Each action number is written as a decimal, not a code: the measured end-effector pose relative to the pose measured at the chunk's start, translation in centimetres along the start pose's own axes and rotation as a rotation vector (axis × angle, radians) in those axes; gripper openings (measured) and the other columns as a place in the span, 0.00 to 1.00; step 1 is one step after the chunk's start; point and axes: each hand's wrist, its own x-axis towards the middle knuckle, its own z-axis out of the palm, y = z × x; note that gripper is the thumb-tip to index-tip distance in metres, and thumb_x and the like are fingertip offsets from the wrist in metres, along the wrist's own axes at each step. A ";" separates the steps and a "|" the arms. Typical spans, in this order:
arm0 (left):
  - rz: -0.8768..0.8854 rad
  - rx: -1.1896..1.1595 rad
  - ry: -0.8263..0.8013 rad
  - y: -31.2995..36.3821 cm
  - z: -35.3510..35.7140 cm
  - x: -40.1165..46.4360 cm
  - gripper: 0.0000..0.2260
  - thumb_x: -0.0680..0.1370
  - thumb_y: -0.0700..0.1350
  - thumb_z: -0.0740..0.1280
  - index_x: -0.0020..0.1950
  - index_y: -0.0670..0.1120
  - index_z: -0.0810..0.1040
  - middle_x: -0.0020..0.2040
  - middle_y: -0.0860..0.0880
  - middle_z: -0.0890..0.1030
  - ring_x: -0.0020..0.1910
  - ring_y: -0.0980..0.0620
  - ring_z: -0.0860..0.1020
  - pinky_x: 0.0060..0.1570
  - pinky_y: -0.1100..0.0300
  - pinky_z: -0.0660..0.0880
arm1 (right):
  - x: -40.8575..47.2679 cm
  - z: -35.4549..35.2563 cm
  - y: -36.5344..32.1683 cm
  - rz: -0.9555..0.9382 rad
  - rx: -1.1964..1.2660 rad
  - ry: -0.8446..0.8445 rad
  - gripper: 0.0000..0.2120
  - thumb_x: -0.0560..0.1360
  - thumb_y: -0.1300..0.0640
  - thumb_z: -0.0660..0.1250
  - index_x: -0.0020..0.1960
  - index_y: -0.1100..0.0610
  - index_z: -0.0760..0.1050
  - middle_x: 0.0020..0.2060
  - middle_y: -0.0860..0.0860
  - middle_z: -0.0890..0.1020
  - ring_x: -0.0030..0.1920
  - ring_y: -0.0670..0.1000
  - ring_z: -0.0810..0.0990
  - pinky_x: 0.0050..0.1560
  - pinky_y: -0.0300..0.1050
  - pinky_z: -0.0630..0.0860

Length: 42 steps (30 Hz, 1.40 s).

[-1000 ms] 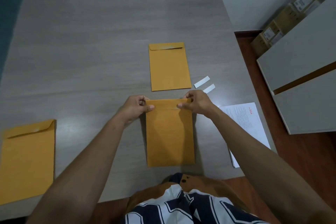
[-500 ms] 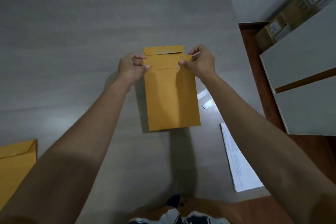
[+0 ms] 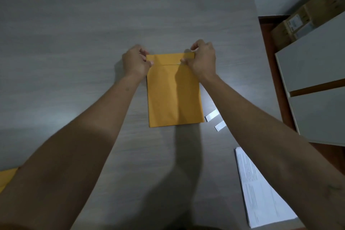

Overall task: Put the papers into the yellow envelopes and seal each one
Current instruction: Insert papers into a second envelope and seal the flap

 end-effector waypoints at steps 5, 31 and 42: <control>0.335 0.329 0.063 0.0 0.2 -1.5 0.13 0.74 0.34 0.69 0.57 0.46 0.77 0.56 0.46 0.74 0.52 0.49 0.73 0.45 0.60 0.68 | -0.9 1.1 0.7 -0.238 -0.162 0.062 0.08 0.72 0.60 0.72 0.51 0.59 0.77 0.49 0.54 0.76 0.52 0.53 0.72 0.46 0.46 0.73; 0.355 0.639 -0.147 0.4 1.7 -6.4 0.23 0.78 0.52 0.62 0.72 0.46 0.68 0.69 0.47 0.69 0.67 0.46 0.69 0.62 0.48 0.64 | -5.3 1.1 0.4 -0.455 -0.585 -0.187 0.23 0.79 0.63 0.59 0.74 0.60 0.62 0.67 0.60 0.66 0.65 0.58 0.66 0.61 0.47 0.73; 0.244 0.444 -0.008 -3.5 -5.1 -12.2 0.19 0.77 0.47 0.66 0.67 0.44 0.74 0.67 0.46 0.73 0.68 0.45 0.68 0.64 0.52 0.64 | -12.6 2.3 -4.1 -0.353 -0.597 -0.192 0.28 0.76 0.64 0.59 0.74 0.58 0.59 0.70 0.59 0.66 0.68 0.60 0.64 0.64 0.52 0.70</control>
